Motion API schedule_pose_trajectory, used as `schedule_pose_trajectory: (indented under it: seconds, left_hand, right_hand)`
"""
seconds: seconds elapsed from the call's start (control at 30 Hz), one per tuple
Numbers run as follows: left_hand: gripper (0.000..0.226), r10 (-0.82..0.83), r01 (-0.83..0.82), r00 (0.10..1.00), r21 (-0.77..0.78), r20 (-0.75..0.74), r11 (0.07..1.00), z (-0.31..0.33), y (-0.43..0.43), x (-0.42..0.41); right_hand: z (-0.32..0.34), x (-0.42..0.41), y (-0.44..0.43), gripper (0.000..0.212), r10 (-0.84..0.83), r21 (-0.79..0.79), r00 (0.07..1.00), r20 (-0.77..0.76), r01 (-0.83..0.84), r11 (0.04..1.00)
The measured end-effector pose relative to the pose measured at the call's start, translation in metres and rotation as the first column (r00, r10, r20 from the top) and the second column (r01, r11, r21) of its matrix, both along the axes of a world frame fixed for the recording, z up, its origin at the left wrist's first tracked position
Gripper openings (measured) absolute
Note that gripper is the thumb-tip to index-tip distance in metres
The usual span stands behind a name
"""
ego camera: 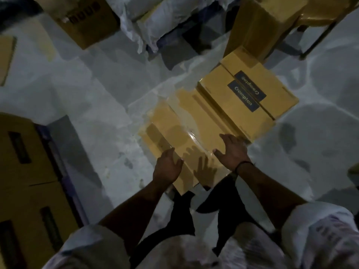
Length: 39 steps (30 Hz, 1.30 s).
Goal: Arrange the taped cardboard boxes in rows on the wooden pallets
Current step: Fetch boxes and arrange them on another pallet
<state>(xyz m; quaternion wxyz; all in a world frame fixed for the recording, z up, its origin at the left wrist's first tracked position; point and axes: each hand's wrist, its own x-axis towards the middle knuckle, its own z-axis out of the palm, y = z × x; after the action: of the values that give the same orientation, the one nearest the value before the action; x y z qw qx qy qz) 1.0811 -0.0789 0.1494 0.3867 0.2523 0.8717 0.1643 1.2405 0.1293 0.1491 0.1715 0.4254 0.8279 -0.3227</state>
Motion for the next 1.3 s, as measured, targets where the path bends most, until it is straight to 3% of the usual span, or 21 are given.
schedule_pose_trajectory:
  seconds: [0.17, 0.23, 0.3, 0.4, 0.53, 0.67, 0.83, 0.93, 1.07, 1.3]
  left_hand:
    - [0.057, 0.237, -0.238, 0.968, 0.004, -0.086, 0.971, -0.061, 0.026, 0.003]
    - [0.053, 0.365, -0.370, 0.921, -0.012, -0.135, 0.929, -0.091, 0.035, 0.013]
    - [0.062, 0.449, -0.461, 0.882, -0.061, -0.142, 0.885, -0.123, 0.045, 0.024]
    - [0.081, 0.536, -0.541, 0.841, -0.170, -0.079, 0.823, -0.165, 0.064, 0.036]
    - [0.099, 0.645, -0.643, 0.764, -0.068, 0.012, 0.763, -0.202, 0.095, 0.042]
    - [0.108, 0.701, -0.693, 0.711, -0.112, 0.053, 0.712, -0.207, 0.117, 0.042]
    - [0.095, 0.550, -0.550, 0.835, -0.110, -0.032, 0.828, -0.161, 0.103, 0.052]
    - [0.110, 0.532, -0.539, 0.842, -0.141, -0.089, 0.830, -0.114, 0.081, 0.058]
    - [0.119, 0.605, -0.621, 0.782, -0.118, -0.150, 0.775, -0.040, 0.034, 0.066]
    - [0.128, 0.805, -0.813, 0.569, 0.032, -0.165, 0.581, 0.110, -0.105, 0.089]
  right_hand:
    - [-0.077, -0.036, 0.060, 0.076, 0.279, 0.082, 0.960, 0.027, -0.281, 0.956]
    - [-0.112, -0.051, 0.077, 0.082, 0.428, 0.074, 0.901, 0.071, -0.433, 0.898]
    - [-0.150, -0.065, 0.092, 0.091, 0.534, 0.072, 0.840, 0.101, -0.541, 0.838]
    - [-0.196, -0.079, 0.108, 0.098, 0.521, 0.045, 0.849, 0.092, -0.526, 0.849]
    - [-0.234, -0.081, 0.121, 0.099, 0.470, -0.057, 0.882, -0.025, -0.471, 0.881]
    - [-0.240, -0.072, 0.125, 0.104, 0.502, -0.044, 0.863, -0.063, -0.505, 0.862]
    - [-0.191, -0.058, 0.119, 0.106, 0.548, -0.031, 0.834, -0.067, -0.551, 0.834]
    - [-0.130, -0.055, 0.098, 0.104, 0.594, 0.006, 0.802, -0.059, -0.595, 0.804]
    - [-0.042, -0.065, 0.046, 0.104, 0.653, 0.047, 0.756, -0.041, -0.651, 0.757]
    - [0.122, -0.096, -0.100, 0.098, 0.834, 0.185, 0.546, -0.073, -0.815, 0.550]
